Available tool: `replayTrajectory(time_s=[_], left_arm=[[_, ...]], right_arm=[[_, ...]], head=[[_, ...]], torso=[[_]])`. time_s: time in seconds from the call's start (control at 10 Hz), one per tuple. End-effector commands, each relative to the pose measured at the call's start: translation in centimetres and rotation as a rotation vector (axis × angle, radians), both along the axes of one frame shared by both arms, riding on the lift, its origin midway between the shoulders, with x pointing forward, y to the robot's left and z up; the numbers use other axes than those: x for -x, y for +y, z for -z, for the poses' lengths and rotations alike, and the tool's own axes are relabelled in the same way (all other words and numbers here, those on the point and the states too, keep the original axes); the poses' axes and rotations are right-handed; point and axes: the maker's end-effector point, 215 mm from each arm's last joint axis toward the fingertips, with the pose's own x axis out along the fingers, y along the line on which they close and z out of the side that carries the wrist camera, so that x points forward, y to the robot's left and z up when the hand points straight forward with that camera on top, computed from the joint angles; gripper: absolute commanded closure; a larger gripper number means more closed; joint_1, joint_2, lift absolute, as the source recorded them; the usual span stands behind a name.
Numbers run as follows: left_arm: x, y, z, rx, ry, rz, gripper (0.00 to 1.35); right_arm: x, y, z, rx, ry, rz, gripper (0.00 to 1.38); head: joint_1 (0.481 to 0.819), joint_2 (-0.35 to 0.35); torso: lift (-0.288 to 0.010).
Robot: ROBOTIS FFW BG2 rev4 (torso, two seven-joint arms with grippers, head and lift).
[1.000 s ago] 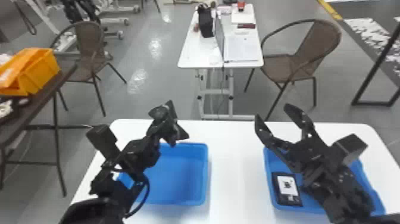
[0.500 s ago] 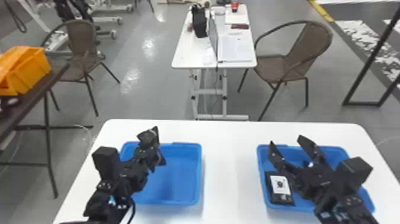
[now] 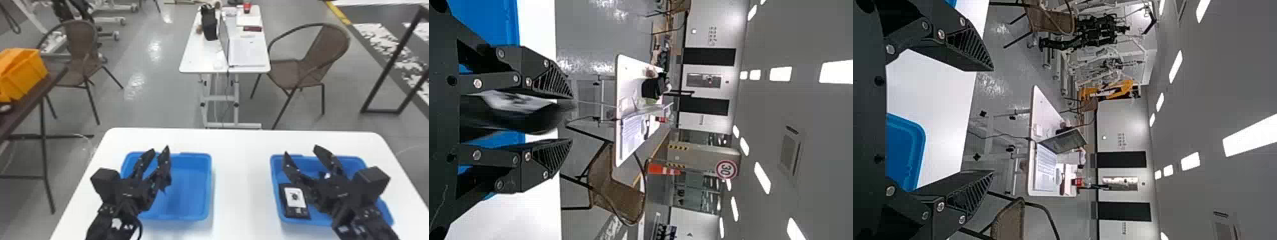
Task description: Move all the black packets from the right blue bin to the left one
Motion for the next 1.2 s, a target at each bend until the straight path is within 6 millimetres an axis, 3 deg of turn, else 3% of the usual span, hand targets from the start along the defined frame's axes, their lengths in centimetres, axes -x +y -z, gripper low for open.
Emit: replayTrajectory(time_s=[0.0,0.5,0.7,0.9,1.1], left_arm=[[0.1,0.3,-0.8,0.029,-0.026,-0.012,0.04],[-0.1,2.3,-3.1,0.017,-0.054,-0.041,0.09],[-0.3,2.7,-3.8,0.020,-0.060,-0.047,0.09],[-0.3,2.6,-3.8,0.027,-0.053,-0.045,0.09],[-0.3,2.3,-3.8,0.029,-0.051,-0.040,0.09]], right_arm=[[0.1,-1.0,0.6,0.030,0.039,0.031,0.32],[1.2,-11.4,4.3,0.082,0.162,0.229,0.33],[2.3,-15.6,6.9,0.152,0.247,0.298,0.33],[2.6,-18.1,10.5,0.157,0.331,0.278,0.33],[0.9,-18.8,12.3,0.164,0.371,0.240,0.33]], head=[[0.695,0.061],[0.695,-0.003],[0.695,-0.042],[0.695,-0.087],[0.695,-0.109]], torso=[[0.000],[0.000],[0.000],[0.000],[0.000]])
